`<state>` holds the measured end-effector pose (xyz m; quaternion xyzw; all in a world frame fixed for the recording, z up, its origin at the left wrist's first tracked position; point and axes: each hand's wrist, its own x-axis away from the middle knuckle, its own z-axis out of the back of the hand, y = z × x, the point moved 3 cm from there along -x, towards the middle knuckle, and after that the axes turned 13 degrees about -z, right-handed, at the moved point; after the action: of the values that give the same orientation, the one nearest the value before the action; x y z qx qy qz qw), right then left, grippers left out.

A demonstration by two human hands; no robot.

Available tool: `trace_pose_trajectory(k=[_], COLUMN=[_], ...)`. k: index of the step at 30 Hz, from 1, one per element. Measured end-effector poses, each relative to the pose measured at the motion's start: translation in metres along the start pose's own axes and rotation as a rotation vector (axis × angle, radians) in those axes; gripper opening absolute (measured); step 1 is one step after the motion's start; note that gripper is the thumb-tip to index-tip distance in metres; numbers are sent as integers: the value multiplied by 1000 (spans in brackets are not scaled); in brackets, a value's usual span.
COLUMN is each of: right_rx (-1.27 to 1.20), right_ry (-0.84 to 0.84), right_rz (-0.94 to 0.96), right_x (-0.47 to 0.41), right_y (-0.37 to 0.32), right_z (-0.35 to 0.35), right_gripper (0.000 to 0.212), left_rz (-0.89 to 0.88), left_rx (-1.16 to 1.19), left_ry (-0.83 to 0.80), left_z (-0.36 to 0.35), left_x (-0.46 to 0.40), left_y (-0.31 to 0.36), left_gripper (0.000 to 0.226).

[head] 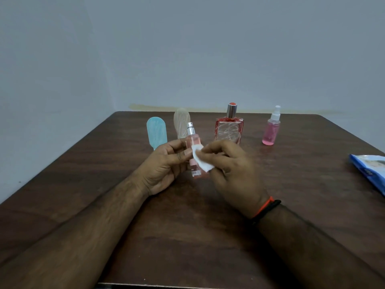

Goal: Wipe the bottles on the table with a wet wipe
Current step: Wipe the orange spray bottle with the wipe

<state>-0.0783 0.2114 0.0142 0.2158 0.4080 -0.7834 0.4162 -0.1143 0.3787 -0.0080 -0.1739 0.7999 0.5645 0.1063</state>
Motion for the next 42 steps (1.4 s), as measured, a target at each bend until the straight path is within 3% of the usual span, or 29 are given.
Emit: trace_pose_trajectory(k=[3, 8, 13, 21, 24, 27, 30, 36, 40, 42], right_rx=[-3, -92, -15, 39, 15, -72, -95, -8, 146, 163], right_ry=[-3, 219, 22, -61, 29, 217, 308, 151, 8, 20], right_rz=[56, -51, -26, 15, -2, -152, -171, 54, 189, 171], right_x=[3, -1, 1, 3, 3, 0, -2, 2, 5, 5], right_y=[-3, 1, 0, -5, -2, 7, 9, -4, -9, -9], right_z=[3, 12, 3, 3, 6, 13, 16, 5, -3, -3], right_gripper=[26, 31, 33, 27, 24, 26, 32, 29, 24, 20], left_rz=[-23, 9, -10, -43, -63, -34, 9, 55, 60, 59], left_rx=[-25, -18, -27, -46, 12, 87, 141, 241, 313, 297], left_ry=[46, -3, 24, 128, 218, 281, 306, 299, 332, 338], left_z=[3, 2, 4, 9, 14, 16, 14, 7, 5, 5], left_x=[0, 0, -1, -3, -5, -5, -5, -7, -6, -5], left_y=[2, 0, -1, 1, 6, 8, 5, 1, 3, 4], left_gripper=[50, 50, 45, 45, 44, 47, 33, 23, 36, 45])
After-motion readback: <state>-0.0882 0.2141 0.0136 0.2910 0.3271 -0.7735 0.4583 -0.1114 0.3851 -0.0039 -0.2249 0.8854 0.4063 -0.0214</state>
